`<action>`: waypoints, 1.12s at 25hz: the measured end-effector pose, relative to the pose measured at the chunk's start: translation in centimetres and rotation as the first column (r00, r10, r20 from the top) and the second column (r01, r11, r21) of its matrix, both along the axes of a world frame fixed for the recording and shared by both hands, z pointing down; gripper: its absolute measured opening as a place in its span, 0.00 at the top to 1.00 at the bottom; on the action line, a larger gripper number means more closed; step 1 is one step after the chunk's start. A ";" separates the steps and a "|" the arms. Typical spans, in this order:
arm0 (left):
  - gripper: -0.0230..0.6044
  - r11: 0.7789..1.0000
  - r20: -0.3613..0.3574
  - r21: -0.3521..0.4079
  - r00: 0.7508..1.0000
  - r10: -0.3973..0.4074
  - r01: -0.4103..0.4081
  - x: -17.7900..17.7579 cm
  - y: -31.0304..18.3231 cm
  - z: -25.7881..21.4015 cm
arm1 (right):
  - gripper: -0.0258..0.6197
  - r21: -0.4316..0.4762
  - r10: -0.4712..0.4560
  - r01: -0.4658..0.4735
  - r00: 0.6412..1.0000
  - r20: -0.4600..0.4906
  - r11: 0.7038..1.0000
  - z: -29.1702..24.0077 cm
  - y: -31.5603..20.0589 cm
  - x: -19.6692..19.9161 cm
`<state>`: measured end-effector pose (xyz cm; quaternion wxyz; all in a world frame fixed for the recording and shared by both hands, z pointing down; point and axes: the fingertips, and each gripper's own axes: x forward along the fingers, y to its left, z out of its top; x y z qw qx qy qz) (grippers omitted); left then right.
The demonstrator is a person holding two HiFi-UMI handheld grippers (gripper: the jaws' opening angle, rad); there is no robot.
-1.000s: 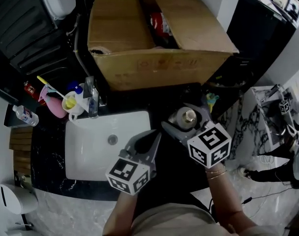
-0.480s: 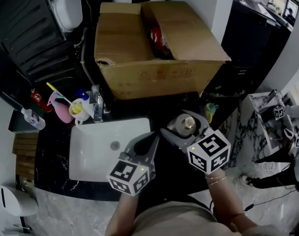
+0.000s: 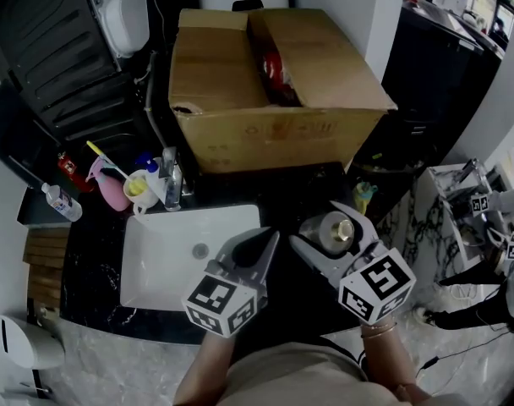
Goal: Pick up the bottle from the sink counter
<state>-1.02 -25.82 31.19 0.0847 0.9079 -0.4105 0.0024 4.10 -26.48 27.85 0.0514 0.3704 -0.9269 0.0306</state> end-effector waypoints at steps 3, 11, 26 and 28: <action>0.95 1.000 0.007 0.018 1.000 0.007 -0.007 0.0 0.1 -0.4 | 0.44 0.018 -0.002 0.002 1.000 0.019 1.000 -0.6 0.7 0.2; 0.95 0.999 0.041 -0.014 0.999 0.033 -0.033 0.8 0.4 1.1 | 0.44 0.018 0.008 -0.008 1.000 0.009 1.000 -0.1 0.9 0.7; 0.95 0.998 0.021 -0.052 0.999 0.044 -0.043 1.4 0.6 2.2 | 0.44 -0.020 -0.014 0.013 0.999 -0.033 1.000 2.0 1.7 1.0; 0.95 0.998 0.019 -0.054 0.999 0.040 -0.038 1.5 0.6 2.3 | 0.44 -0.023 -0.021 0.020 0.999 -0.035 1.000 2.1 1.8 0.9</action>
